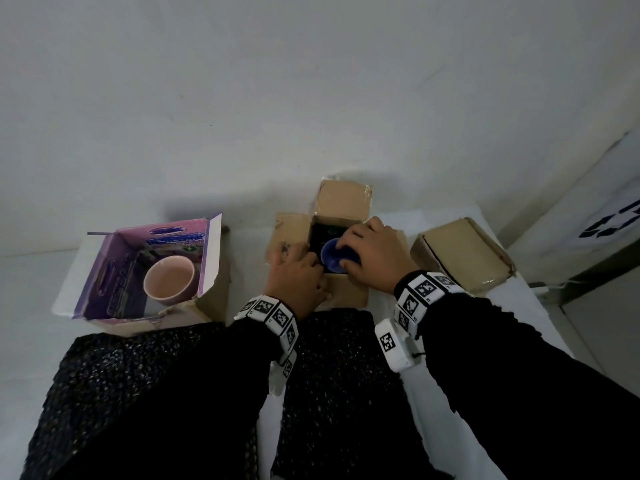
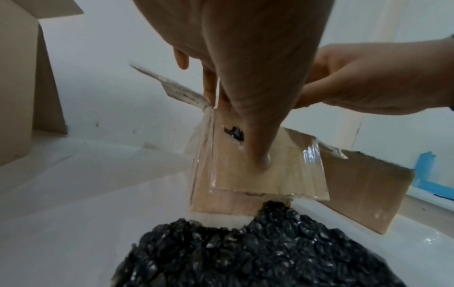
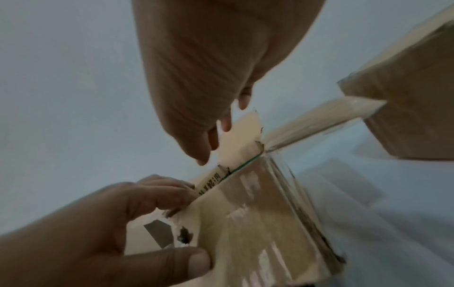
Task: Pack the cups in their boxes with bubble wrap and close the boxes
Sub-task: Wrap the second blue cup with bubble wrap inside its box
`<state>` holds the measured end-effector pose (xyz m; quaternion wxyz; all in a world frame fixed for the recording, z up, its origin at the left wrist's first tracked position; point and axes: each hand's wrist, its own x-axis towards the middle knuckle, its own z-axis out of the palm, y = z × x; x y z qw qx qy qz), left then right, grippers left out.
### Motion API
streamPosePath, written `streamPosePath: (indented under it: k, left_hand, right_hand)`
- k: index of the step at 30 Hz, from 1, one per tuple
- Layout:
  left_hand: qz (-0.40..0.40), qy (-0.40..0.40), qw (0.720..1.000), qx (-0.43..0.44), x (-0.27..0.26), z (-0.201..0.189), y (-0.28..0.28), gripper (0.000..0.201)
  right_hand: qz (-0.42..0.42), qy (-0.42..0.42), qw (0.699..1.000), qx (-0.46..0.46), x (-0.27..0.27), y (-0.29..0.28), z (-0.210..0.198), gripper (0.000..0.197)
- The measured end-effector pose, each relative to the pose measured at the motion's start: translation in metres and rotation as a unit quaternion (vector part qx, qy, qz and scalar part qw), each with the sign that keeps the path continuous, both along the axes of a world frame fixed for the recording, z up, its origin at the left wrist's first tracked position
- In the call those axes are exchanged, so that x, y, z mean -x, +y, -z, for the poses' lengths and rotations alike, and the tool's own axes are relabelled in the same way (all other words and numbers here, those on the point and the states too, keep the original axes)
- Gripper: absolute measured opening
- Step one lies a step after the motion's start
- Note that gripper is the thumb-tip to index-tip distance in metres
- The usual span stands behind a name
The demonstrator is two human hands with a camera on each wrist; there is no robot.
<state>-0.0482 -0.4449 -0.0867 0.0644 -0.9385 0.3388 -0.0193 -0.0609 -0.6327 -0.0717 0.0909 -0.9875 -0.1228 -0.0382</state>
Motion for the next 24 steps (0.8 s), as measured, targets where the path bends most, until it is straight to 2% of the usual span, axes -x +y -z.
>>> streamPosePath:
  k: [3,6,7,8,10,12,13,14,15,18,20,22,24]
  left_hand:
    - [-0.006,0.012,1.0,0.009,0.012,-0.003,0.006,0.056]
    - [-0.01,0.027,0.997,0.067,0.033,0.0,0.017,0.065]
    - [-0.013,0.031,0.995,0.089,0.041,0.003,0.022,0.066]
    - [-0.014,0.035,0.994,0.103,0.049,0.006,0.027,0.066]
    - [-0.016,0.059,0.993,0.104,0.064,0.013,0.036,0.068]
    - [-0.022,0.122,0.989,0.081,0.08,0.02,0.042,0.079]
    - [-0.023,0.156,0.986,0.06,0.087,0.023,0.045,0.085]
    - [-0.024,0.187,0.981,0.038,0.094,0.025,0.047,0.089]
    - [-0.026,0.216,0.976,0.02,0.1,0.027,0.048,0.092]
    - [-0.035,0.257,0.966,-0.012,0.113,0.032,0.053,0.096]
    - [-0.05,0.219,0.974,-0.01,0.122,0.033,0.056,0.099]
    - [-0.065,0.148,0.986,0.035,0.127,0.028,0.057,0.109]
    - [-0.024,0.071,0.994,0.079,0.128,0.017,0.055,0.117]
  right_hand:
    - [-0.027,-0.063,0.989,-0.128,0.036,-0.001,-0.011,0.017]
    - [-0.033,-0.04,0.987,-0.149,0.083,0.002,-0.006,0.007]
    - [-0.029,-0.012,0.989,-0.147,0.098,0.005,0.0,0.011]
    - [-0.014,0.031,0.99,-0.14,0.112,0.008,0.008,0.021]
    - [0.047,0.132,0.984,-0.109,0.136,0.013,0.031,0.056]
    - [0.118,0.212,0.968,-0.061,0.156,0.017,0.053,0.094]
    - [0.139,0.239,0.96,-0.037,0.164,0.019,0.061,0.104]
    - [0.152,0.246,0.957,-0.019,0.169,0.021,0.067,0.102]
    - [0.159,0.236,0.959,-0.011,0.172,0.021,0.071,0.089]
    - [0.151,0.183,0.971,-0.035,0.173,0.021,0.072,0.031]
    - [0.145,0.145,0.974,-0.096,0.174,0.019,0.066,0.012]
    - [0.126,0.11,0.97,-0.176,0.175,0.019,0.055,0.009]
    - [0.099,0.095,0.962,-0.235,0.175,0.019,0.039,0.011]
